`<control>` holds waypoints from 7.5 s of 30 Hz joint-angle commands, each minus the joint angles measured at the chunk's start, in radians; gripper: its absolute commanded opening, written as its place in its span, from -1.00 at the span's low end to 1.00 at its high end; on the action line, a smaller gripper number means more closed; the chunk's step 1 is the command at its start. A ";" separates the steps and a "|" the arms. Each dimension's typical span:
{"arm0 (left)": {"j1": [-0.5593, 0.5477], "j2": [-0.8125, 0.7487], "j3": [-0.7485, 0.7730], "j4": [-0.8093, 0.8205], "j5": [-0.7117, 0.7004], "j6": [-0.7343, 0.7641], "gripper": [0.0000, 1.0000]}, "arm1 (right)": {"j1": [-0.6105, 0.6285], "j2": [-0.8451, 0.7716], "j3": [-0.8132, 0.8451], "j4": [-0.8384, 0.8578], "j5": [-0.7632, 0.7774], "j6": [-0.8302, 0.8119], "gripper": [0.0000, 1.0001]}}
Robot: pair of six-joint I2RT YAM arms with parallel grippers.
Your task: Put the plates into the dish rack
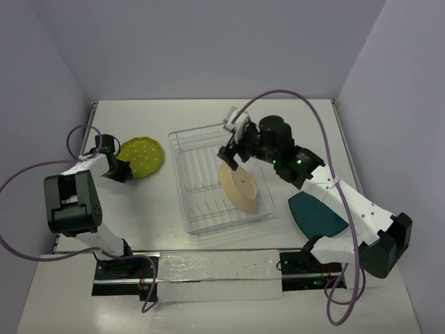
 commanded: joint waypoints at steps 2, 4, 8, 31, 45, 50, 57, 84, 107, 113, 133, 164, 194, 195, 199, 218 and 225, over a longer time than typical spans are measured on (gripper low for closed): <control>0.002 -0.114 0.008 -0.101 -0.034 -0.006 -0.99 | 0.150 0.074 0.054 -0.011 -0.007 -0.299 0.83; -0.002 -0.169 -0.003 -0.118 -0.005 -0.001 -0.99 | 0.170 0.097 0.073 0.015 -0.044 -0.284 0.83; -0.005 -0.260 -0.022 -0.161 0.064 0.001 -0.99 | 0.239 0.154 0.080 0.055 -0.121 -0.280 0.83; -0.005 -0.528 -0.081 -0.379 0.120 -0.038 -1.00 | 0.522 0.592 0.381 0.188 0.328 0.423 0.92; -0.005 -0.587 -0.058 -0.374 0.136 -0.054 -0.99 | 0.440 0.596 0.419 0.017 0.411 1.276 0.99; 0.002 -0.609 -0.030 -0.390 0.167 -0.087 -0.99 | 0.435 0.685 0.553 -0.114 0.484 1.356 0.99; 0.014 -0.608 0.006 -0.415 0.177 -0.154 -0.99 | 0.390 0.830 0.611 -0.103 0.367 1.598 0.99; 0.018 -0.658 -0.067 -0.414 0.220 -0.303 -1.00 | 0.441 1.061 0.855 -0.293 0.556 1.815 0.85; 0.018 -0.713 -0.105 -0.419 0.240 -0.309 -0.99 | 0.468 1.130 0.815 -0.176 0.573 1.933 -1.00; 0.018 -0.706 0.009 -0.443 0.235 -0.202 -0.86 | 0.472 1.070 0.826 -0.038 0.680 1.711 -1.00; 0.018 -0.672 0.490 -0.558 -0.062 0.189 0.99 | 0.492 0.449 0.592 0.215 0.864 0.470 -1.00; 0.018 -0.656 0.308 -0.488 -0.013 0.273 0.99 | 0.789 0.752 0.775 -1.033 1.655 0.982 -1.00; 0.018 -0.624 0.298 -0.446 0.034 0.271 0.99 | 0.711 0.555 0.570 -1.167 1.722 1.086 -1.00; 0.018 -0.622 0.299 -0.445 0.034 0.270 0.99 | 0.704 0.556 0.555 -1.167 1.722 1.093 -1.00; 0.018 -0.609 0.301 -0.443 0.030 0.270 0.99 | 0.691 0.556 0.548 -1.167 1.745 1.080 -1.00; 0.018 -0.550 0.285 -0.410 0.024 0.277 0.99 | 0.632 0.499 0.560 -1.167 1.821 0.936 -1.00; 0.018 -0.531 0.278 -0.403 0.027 0.274 0.99 | 0.620 0.539 0.510 -1.167 1.785 0.956 -1.00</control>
